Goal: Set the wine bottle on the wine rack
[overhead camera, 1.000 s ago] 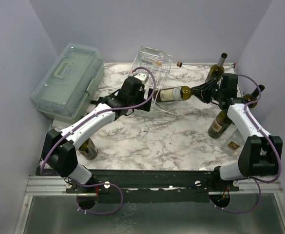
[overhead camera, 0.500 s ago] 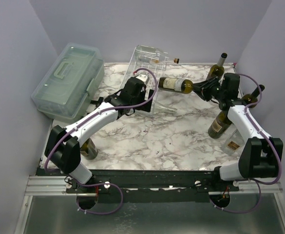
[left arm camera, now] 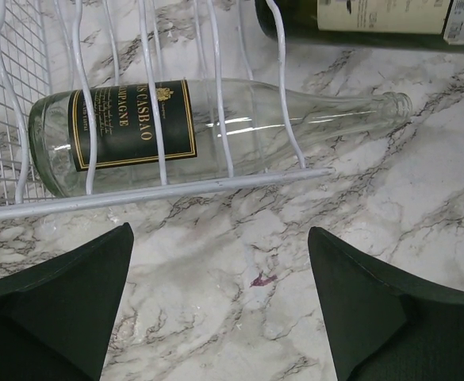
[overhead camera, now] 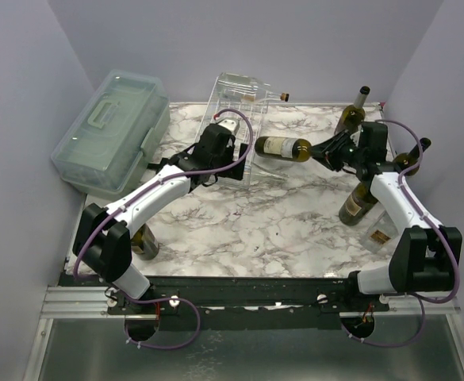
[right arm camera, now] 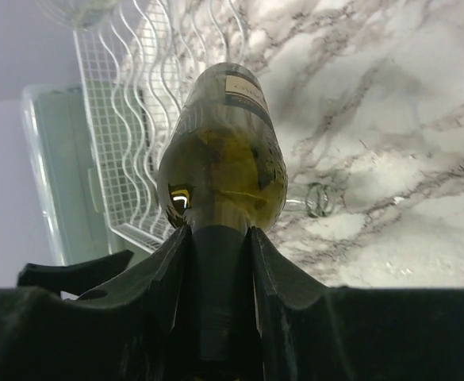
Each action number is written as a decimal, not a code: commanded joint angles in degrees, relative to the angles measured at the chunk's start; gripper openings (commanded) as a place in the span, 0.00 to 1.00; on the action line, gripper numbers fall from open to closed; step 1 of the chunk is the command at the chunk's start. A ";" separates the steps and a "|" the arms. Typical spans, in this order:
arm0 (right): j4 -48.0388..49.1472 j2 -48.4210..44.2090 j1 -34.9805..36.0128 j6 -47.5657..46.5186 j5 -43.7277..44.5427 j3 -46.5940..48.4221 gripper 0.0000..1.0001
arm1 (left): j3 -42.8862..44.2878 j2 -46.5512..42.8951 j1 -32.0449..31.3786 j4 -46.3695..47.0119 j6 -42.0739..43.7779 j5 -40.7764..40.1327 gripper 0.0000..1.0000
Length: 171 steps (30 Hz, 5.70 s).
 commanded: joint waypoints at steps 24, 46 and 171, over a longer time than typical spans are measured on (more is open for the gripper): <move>-9.14 -0.43 -1.11 -6.45 -4.01 19.33 0.01 | -0.50 -6.61 0.87 1.28 1.86 -6.64 0.95; 9.23 18.32 5.65 8.63 -17.32 32.83 0.01 | -2.21 -13.05 1.11 2.57 3.60 -10.70 0.97; 0.41 39.16 9.19 -1.81 3.65 36.47 0.94 | -3.14 -13.09 3.13 3.96 1.20 -6.18 0.96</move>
